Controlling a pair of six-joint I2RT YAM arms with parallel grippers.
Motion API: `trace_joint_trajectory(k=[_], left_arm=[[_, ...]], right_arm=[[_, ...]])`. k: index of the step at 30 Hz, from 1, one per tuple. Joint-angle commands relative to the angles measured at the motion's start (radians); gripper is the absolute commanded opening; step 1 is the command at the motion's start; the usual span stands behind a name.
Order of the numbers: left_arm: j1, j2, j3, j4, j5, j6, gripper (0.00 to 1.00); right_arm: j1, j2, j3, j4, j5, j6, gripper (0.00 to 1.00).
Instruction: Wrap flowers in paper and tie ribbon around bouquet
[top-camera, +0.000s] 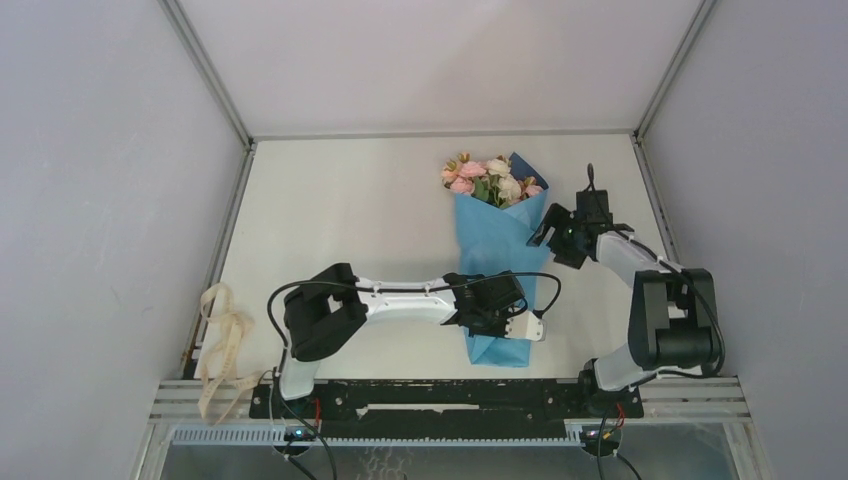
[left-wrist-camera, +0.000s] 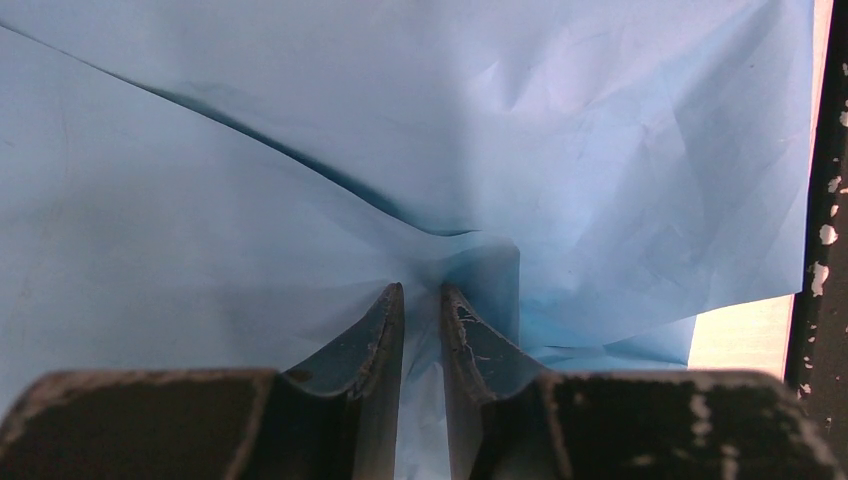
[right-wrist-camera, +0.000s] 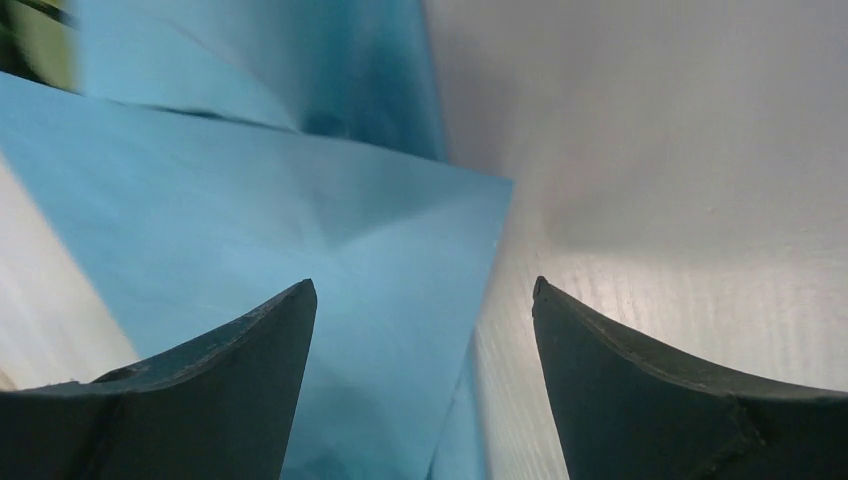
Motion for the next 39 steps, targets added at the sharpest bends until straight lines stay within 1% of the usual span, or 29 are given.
trace_joint_trajectory(k=[1,3,5,8,11,13,15,16,21,24,26,29,31,34,36,39], left_arm=[[-0.015,0.03,-0.042,-0.052,0.051,-0.004,0.26],[-0.014,0.026,-0.044,-0.052,0.049,-0.006,0.26],[-0.012,0.024,-0.042,-0.054,0.05,-0.006,0.26],[-0.001,0.021,-0.016,-0.081,0.06,-0.006,0.26],[0.023,0.008,0.037,-0.124,0.078,-0.021,0.26],[0.038,-0.006,0.067,-0.143,0.082,-0.028,0.27],[0.041,-0.021,0.088,-0.162,0.071,-0.028,0.27],[0.039,-0.026,0.101,-0.178,0.074,-0.033,0.27],[0.0,-0.087,0.139,-0.245,0.156,-0.08,0.27],[-0.013,-0.083,0.146,-0.282,0.216,-0.091,0.27],[-0.012,-0.078,0.137,-0.286,0.223,-0.092,0.27],[-0.012,-0.083,0.154,-0.316,0.218,-0.091,0.27],[-0.01,-0.103,0.209,-0.371,0.224,-0.078,0.29],[0.024,-0.144,0.324,-0.468,0.26,-0.079,0.3],[0.08,-0.182,0.375,-0.497,0.291,-0.103,0.31],[0.179,-0.239,0.359,-0.486,0.296,-0.123,0.31]], right_arm=[[-0.005,0.082,-0.031,-0.019,-0.095,0.001,0.88],[-0.005,0.131,-0.031,-0.006,-0.14,0.004,0.87],[-0.005,0.145,-0.025,-0.002,-0.16,0.003,0.83],[-0.005,0.159,-0.026,0.035,-0.264,0.009,0.69],[-0.005,0.196,-0.025,0.064,-0.349,0.03,0.46],[-0.006,0.206,-0.027,0.083,-0.374,0.044,0.29],[-0.005,0.212,-0.032,0.116,-0.388,0.069,0.08],[-0.005,0.211,-0.039,0.144,-0.392,0.091,0.0],[-0.006,0.216,-0.071,0.287,-0.345,0.209,0.0],[-0.006,0.216,-0.076,0.41,-0.29,0.289,0.0],[-0.005,0.214,-0.074,0.472,-0.259,0.343,0.0],[0.006,0.221,-0.06,0.504,-0.206,0.367,0.0],[0.016,0.237,-0.049,0.508,-0.193,0.365,0.0],[0.027,0.255,-0.049,0.516,-0.188,0.369,0.0],[0.038,0.258,-0.05,0.514,-0.17,0.369,0.0],[0.05,0.252,-0.055,0.521,-0.147,0.369,0.0]])
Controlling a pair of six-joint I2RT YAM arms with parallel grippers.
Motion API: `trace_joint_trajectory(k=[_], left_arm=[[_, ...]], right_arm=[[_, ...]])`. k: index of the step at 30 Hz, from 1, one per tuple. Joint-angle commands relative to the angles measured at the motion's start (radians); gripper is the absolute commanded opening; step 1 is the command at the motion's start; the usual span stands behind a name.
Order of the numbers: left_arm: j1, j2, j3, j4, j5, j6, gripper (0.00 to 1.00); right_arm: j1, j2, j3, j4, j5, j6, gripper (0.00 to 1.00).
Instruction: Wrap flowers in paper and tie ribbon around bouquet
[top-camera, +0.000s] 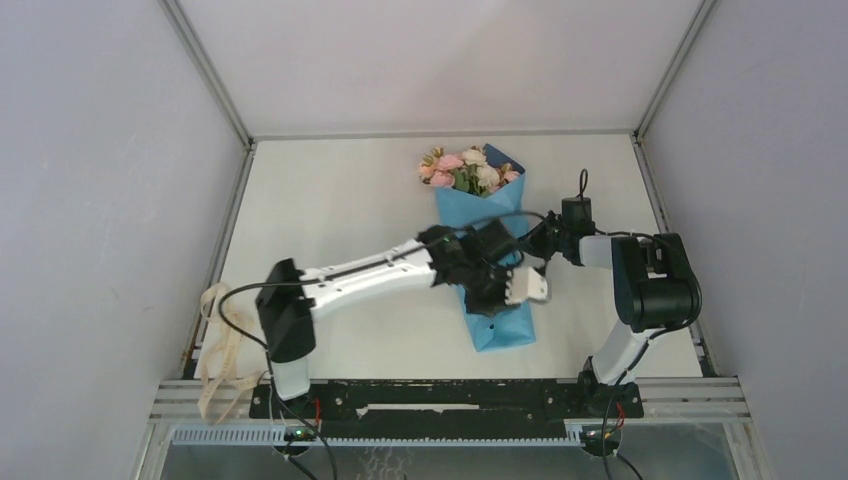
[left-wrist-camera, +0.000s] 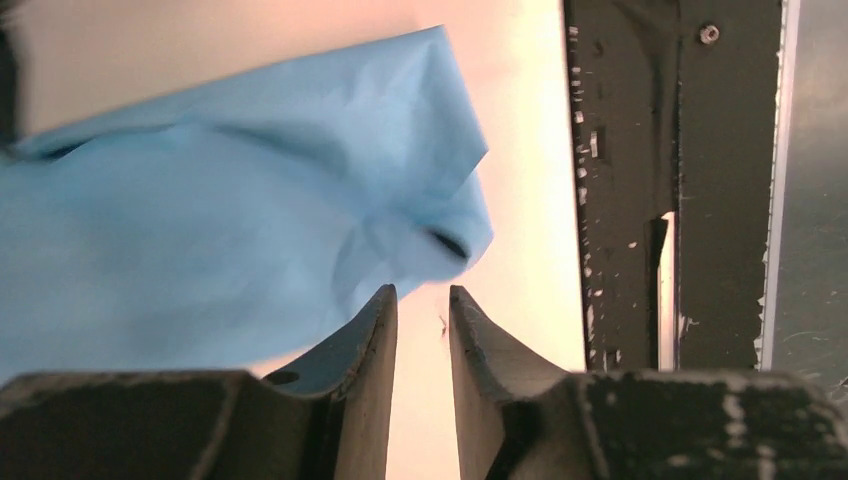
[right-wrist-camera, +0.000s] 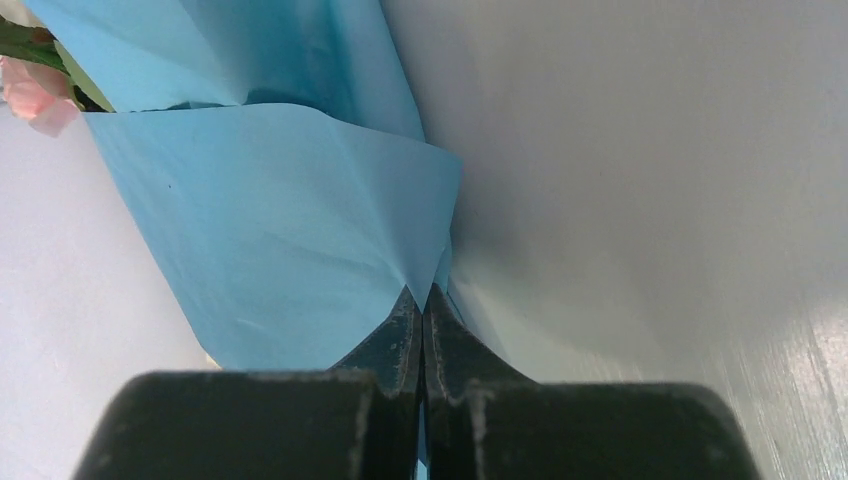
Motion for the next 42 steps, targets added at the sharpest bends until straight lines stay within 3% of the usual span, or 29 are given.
trace_joint_trajectory(k=[1,4,7,12,20,25,31,34,38,40,42], left_arm=[[0.166,-0.173,0.027,-0.039,0.061,-0.059,0.29],[0.242,-0.2,-0.111,0.068,0.041,-0.111,0.13],[0.202,-0.185,-0.197,0.069,0.101,-0.093,0.05],[0.054,-0.103,-0.191,0.073,0.141,-0.071,0.05],[-0.01,0.153,0.015,0.076,0.096,-0.049,0.08],[-0.017,0.223,0.113,0.09,0.023,-0.026,0.08],[-0.048,0.085,0.081,-0.003,0.157,-0.079,0.15],[-0.021,-0.045,0.002,0.045,0.107,-0.167,0.25],[0.152,-0.208,-0.167,0.12,0.14,-0.219,0.28],[0.249,-0.271,-0.232,0.129,0.134,-0.161,0.29],[0.276,-0.329,-0.293,0.097,0.092,-0.081,0.31]], right_arm=[[0.015,-0.005,0.031,0.094,0.087,0.021,0.0],[0.018,-0.013,0.031,0.093,0.103,0.023,0.0],[0.025,-0.015,0.031,0.092,0.12,0.031,0.0],[0.032,-0.024,0.021,0.098,0.132,0.044,0.0],[0.042,-0.052,-0.015,0.121,0.152,0.061,0.0],[0.046,-0.082,-0.052,0.134,0.156,0.069,0.0],[0.044,-0.129,-0.096,0.147,0.196,0.084,0.0],[0.067,-0.178,-0.161,0.203,0.249,0.151,0.0],[0.188,-0.251,-0.208,0.219,0.392,0.22,0.0],[0.265,-0.286,-0.224,0.227,0.474,0.267,0.0],[0.314,-0.314,-0.231,0.232,0.513,0.305,0.0]])
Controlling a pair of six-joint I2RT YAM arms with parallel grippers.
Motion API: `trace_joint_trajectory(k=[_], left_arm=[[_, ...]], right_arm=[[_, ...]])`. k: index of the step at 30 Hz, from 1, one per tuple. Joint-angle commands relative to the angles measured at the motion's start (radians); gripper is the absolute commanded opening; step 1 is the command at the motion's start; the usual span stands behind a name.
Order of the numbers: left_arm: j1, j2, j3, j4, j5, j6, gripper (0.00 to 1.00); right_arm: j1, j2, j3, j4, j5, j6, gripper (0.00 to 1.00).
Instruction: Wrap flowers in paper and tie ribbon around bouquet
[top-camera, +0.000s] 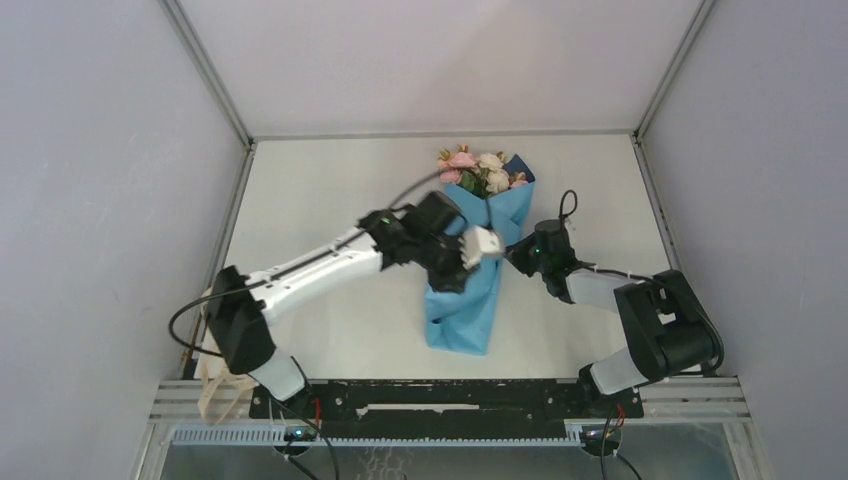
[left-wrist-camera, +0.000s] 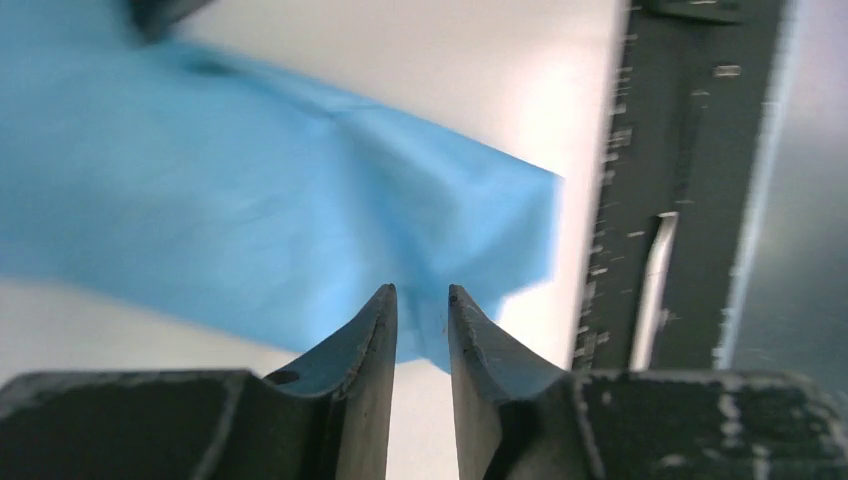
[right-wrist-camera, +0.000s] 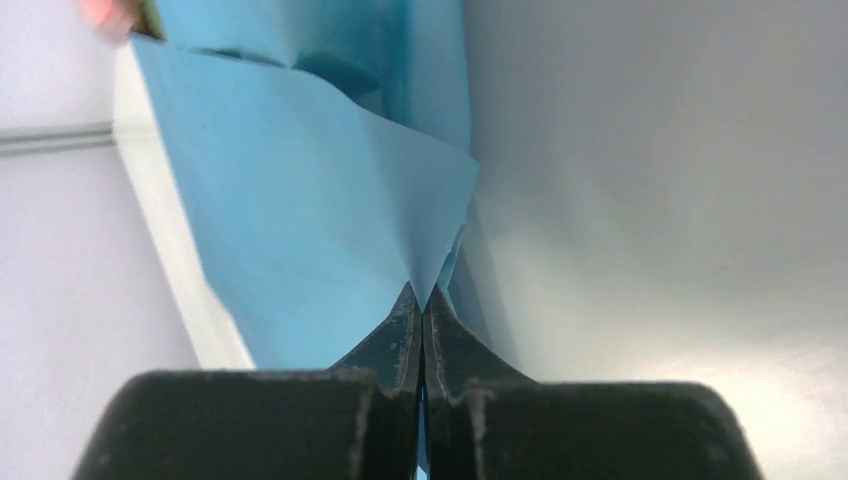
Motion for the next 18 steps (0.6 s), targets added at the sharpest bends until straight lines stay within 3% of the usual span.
trace_joint_trajectory(k=[1,9,14,18], left_arm=[[0.115,-0.127,-0.144,-0.005,-0.052,0.1,0.32],[0.146,-0.189,-0.331,-0.024,-0.107,0.083,0.48],[0.147,-0.243,-0.415,0.006,-0.146,0.071,0.51],[0.147,-0.2,-0.438,0.033,-0.154,0.061,0.52]], right_arm=[[0.114,-0.086,-0.007,0.085,0.16,0.12,0.0],[0.167,-0.038,-0.007,0.072,0.114,0.14,0.0],[0.187,-0.012,-0.007,0.095,0.112,0.128,0.0],[0.186,-0.015,-0.008,0.077,0.124,0.103,0.0]])
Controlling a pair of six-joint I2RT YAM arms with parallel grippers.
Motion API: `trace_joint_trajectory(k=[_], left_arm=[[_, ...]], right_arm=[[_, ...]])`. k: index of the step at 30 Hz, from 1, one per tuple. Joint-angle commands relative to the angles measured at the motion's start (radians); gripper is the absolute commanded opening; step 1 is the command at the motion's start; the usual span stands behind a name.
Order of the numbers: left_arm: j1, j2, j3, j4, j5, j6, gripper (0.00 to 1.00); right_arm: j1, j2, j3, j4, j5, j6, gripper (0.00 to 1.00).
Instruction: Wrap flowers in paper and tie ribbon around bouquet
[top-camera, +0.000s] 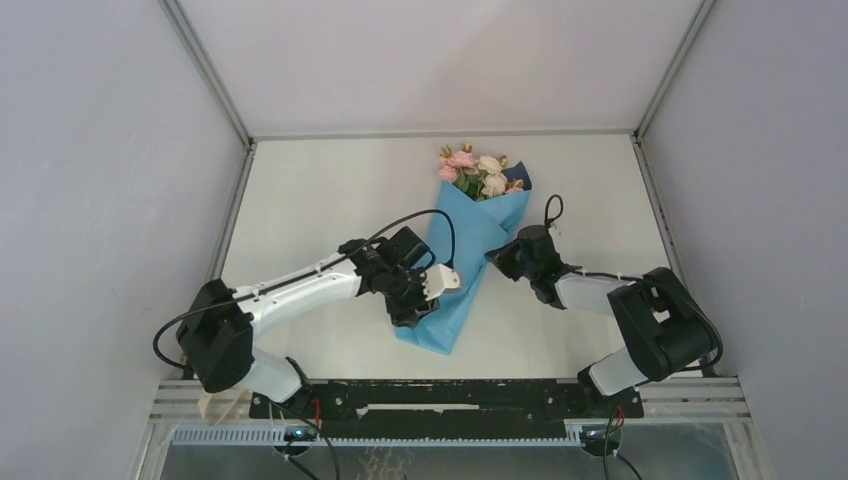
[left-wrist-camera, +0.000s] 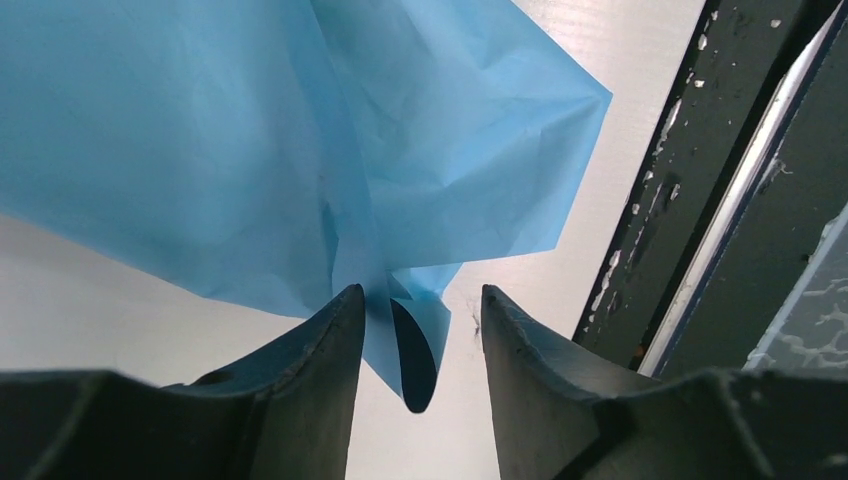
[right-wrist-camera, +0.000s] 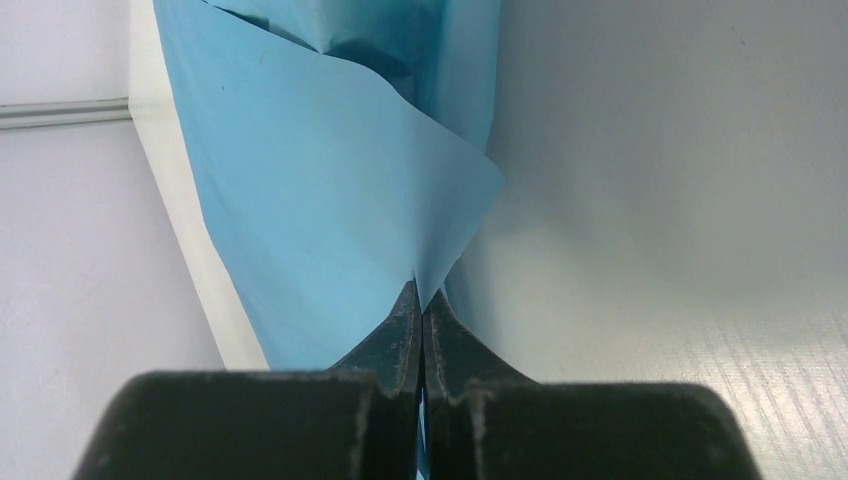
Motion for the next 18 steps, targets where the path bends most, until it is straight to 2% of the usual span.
trace_joint_trajectory(k=[1,3,8,9,15,18], left_arm=[[0.001,0.013,-0.03,0.059,-0.024,-0.013,0.52],[0.001,0.03,-0.029,0.064,-0.028,-0.014,0.47],[-0.084,0.008,-0.048,0.044,-0.025,0.031,0.1],[-0.12,-0.001,-0.058,0.052,-0.037,0.048,0.06],[-0.283,0.104,-0.06,0.089,-0.135,0.112,0.02],[-0.349,0.171,-0.046,0.103,-0.147,0.137,0.07]], right_arm=[[0.008,-0.008,0.002,0.032,0.028,-0.02,0.0],[0.007,-0.014,0.003,0.021,0.033,-0.029,0.0],[0.008,-0.007,0.003,0.015,0.044,-0.027,0.0],[0.008,-0.001,0.003,0.018,0.044,-0.024,0.0],[0.028,0.023,0.003,0.03,0.056,-0.006,0.0],[0.034,0.023,0.003,0.026,0.066,-0.006,0.0]])
